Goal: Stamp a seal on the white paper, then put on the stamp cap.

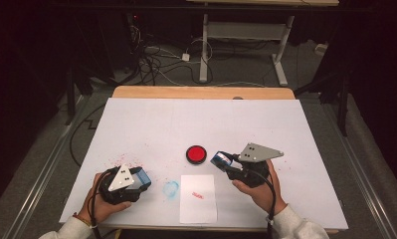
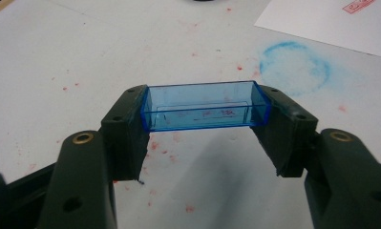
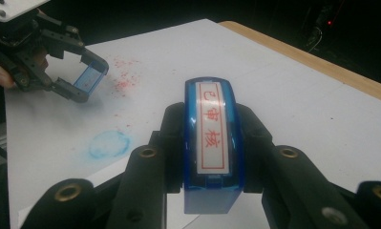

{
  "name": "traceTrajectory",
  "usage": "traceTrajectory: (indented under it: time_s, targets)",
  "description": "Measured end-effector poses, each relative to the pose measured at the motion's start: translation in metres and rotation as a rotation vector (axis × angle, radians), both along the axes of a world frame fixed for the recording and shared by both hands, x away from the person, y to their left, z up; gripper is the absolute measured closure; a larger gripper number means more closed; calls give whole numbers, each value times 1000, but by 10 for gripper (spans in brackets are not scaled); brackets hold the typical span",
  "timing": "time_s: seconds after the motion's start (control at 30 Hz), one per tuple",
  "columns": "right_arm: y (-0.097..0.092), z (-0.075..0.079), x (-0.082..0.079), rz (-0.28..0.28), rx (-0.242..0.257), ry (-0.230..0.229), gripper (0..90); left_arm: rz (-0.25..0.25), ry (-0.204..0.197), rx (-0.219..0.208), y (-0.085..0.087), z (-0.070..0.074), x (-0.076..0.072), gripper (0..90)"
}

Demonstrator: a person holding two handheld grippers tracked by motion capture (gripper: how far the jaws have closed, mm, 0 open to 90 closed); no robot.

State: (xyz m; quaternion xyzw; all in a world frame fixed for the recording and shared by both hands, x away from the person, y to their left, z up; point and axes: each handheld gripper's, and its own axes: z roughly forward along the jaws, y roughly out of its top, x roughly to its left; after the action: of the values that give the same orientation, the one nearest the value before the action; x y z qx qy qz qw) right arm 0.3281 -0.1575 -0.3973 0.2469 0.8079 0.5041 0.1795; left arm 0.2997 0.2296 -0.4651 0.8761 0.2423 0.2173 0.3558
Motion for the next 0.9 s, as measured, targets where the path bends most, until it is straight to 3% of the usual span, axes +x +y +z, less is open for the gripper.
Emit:
traceTrajectory:
  time_s: [0.4,0.57,0.9]
  targets:
    - [2,1,3,0,6,1,697,-7,-1,-9,-4,0,-1,391]
    - [3,1,3,1,10,2,697,-10,7,8,-3,-2,-2,391]
    - [7,0,2,-1,13,3,697,-16,-15,4,-14,2,0,390]
